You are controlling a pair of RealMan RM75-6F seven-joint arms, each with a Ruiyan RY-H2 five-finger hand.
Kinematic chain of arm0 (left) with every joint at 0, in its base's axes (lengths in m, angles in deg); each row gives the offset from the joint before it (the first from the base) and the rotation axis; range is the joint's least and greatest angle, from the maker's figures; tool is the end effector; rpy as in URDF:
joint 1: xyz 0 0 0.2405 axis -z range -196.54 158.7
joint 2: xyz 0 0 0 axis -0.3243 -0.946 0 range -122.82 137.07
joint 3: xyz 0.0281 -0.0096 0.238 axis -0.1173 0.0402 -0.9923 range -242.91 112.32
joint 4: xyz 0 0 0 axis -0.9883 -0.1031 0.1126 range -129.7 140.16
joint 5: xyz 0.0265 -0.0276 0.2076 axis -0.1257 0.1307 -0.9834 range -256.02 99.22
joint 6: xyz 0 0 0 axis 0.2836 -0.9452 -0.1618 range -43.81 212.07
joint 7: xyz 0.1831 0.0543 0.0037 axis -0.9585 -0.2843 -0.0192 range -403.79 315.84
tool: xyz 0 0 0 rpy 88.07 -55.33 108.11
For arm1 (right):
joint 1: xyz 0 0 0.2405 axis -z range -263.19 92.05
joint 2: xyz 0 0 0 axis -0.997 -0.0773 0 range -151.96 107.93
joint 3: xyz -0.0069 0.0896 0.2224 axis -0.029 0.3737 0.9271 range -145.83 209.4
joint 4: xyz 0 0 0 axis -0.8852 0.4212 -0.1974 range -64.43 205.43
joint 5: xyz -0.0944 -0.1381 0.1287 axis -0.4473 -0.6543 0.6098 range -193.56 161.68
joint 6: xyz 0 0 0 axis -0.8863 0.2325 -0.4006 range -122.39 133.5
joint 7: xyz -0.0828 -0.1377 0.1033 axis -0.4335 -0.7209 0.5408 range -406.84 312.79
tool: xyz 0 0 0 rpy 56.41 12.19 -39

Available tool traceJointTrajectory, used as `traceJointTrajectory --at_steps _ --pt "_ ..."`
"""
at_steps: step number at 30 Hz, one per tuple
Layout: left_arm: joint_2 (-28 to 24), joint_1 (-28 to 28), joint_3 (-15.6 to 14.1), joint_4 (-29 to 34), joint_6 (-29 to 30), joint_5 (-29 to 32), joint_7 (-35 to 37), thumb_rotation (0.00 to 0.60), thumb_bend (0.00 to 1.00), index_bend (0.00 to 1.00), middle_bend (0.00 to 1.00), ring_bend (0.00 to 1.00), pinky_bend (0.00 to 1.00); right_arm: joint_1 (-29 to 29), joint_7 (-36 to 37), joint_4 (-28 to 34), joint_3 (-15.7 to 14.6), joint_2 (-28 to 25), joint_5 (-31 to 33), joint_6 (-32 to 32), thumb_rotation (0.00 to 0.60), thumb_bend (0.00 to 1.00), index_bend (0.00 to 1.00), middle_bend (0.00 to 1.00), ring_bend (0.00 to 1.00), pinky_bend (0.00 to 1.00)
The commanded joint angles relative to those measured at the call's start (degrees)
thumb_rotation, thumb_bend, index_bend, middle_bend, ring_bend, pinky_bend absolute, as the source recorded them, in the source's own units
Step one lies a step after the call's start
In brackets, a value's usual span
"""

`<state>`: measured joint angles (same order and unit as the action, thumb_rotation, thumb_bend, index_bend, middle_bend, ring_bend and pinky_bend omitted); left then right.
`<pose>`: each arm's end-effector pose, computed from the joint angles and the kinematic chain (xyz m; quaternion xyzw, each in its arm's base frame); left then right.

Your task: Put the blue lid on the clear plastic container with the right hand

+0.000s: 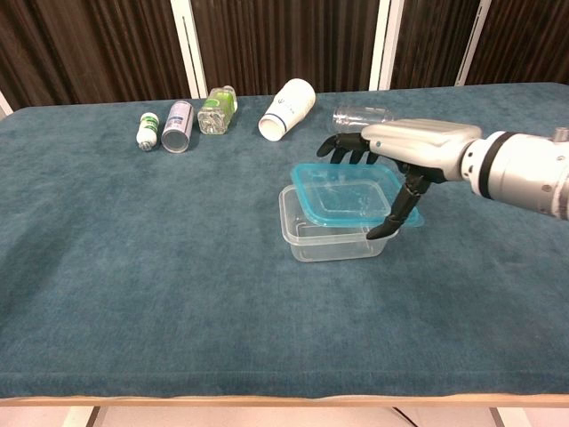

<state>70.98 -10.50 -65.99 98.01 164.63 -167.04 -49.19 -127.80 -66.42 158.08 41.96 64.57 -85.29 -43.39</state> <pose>-0.2861 0.2298 0.1232 -0.6639 -0.3684 -0.3456 0.5514 -0.1100 -0.3586 -0.0458 0.7889 -0.3516 0.3530 0.3598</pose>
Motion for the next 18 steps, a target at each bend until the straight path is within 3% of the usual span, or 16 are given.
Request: traceJointTrajectory --at_steps 1,18 --pt "-0.04 -0.02 0.0 -0.02 0.04 -0.01 0.14 0.6 0.46 0.22 0.07 0.02 0.21 -0.46 0.23 -0.47 0.17 0.6 0.37 0.18 0.6 0.44 0.24 0.41 0.47 0.4" --pt "-0.13 -0.07 -0.05 -0.03 0.17 -0.19 0.38 0.6 0.46 0.22 0.07 0.02 0.21 -2.34 0.39 -2.36 -0.4 2.3 2.5 0.54 0.6 0.42 0.2 0.36 0.37 0.32"
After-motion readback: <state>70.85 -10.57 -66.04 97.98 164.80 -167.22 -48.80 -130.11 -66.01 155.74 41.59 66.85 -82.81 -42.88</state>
